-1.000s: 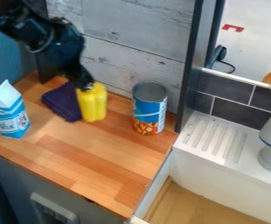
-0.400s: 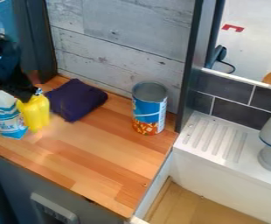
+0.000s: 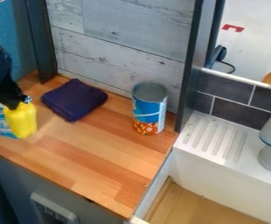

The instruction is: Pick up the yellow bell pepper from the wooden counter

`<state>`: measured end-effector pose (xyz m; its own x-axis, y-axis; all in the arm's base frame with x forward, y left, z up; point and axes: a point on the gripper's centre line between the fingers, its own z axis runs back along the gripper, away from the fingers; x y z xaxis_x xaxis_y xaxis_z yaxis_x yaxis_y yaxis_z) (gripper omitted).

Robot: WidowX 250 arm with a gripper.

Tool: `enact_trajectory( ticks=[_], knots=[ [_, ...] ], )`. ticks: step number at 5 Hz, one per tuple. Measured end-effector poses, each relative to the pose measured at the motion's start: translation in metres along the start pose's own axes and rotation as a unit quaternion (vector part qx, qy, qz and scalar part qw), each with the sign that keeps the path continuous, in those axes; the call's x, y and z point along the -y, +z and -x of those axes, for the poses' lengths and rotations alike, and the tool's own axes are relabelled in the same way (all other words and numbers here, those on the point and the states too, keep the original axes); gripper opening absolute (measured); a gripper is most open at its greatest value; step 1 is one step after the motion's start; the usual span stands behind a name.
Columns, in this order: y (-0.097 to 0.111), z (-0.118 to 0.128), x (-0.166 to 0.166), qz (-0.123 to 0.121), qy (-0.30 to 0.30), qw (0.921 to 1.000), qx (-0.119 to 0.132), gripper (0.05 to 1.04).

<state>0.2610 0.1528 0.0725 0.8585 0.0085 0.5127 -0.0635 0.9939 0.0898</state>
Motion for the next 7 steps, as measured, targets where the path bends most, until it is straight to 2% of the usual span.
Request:
enact_trajectory(
  ticks=[1, 2, 3, 4, 5, 6, 7],
  knots=[
    [-0.012, 0.007, -0.002, -0.004, 0.008, 0.9999, -0.011, 0.098],
    [-0.021, 0.016, -0.005, -0.017, 0.028, 0.9992, -0.024, 0.098],
    [-0.023, 0.018, -0.005, -0.031, 0.038, 0.9985, -0.024, 0.098],
    [-0.025, 0.018, -0.001, -0.033, 0.039, 0.9985, -0.021, 0.121],
    [-0.025, 0.017, 0.001, -0.03, 0.043, 0.9984, -0.019, 0.317],
    [-0.013, 0.006, 0.009, -0.024, 0.022, 0.9995, -0.001, 0.604],
    [0.011, -0.01, 0.019, -0.006, -0.023, 0.9989, 0.04, 0.897]
  ],
)
